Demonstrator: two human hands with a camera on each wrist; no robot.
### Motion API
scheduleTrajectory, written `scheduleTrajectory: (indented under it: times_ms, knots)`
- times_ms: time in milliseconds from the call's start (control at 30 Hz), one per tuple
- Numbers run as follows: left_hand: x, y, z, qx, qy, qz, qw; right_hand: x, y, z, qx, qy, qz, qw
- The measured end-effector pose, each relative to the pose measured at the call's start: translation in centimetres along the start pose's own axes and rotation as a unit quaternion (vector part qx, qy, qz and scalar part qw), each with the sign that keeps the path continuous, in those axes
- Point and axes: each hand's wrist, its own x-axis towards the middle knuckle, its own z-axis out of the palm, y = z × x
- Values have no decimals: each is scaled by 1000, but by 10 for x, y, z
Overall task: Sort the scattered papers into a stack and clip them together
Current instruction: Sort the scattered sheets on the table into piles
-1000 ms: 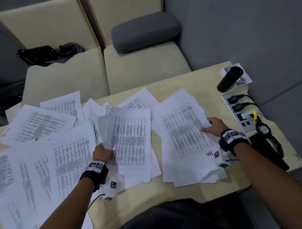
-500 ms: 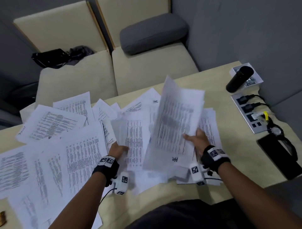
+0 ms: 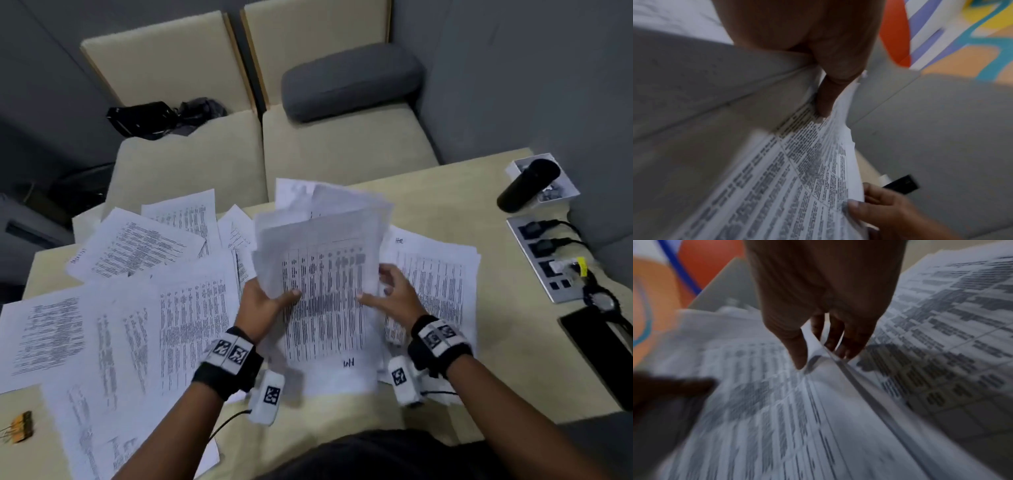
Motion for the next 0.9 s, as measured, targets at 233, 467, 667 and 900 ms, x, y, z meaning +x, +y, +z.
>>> scheduleTrajectory:
  times_ms: [233,467,667,900]
  knots:
    - [-28,89,-36,-176,15,192,965,-24,-131,-20,121,-21,-190,974]
    - [-24,40,-33,-197,79,121,970,-22,-108,5,171,8,-139,975]
    - [-29,42,-22,-65,65,143,986,-23,-108,4,96,68,-238,964]
    - [-17,64,-15,-189,120,148,963,-33,-134,5,178,48,-254,949]
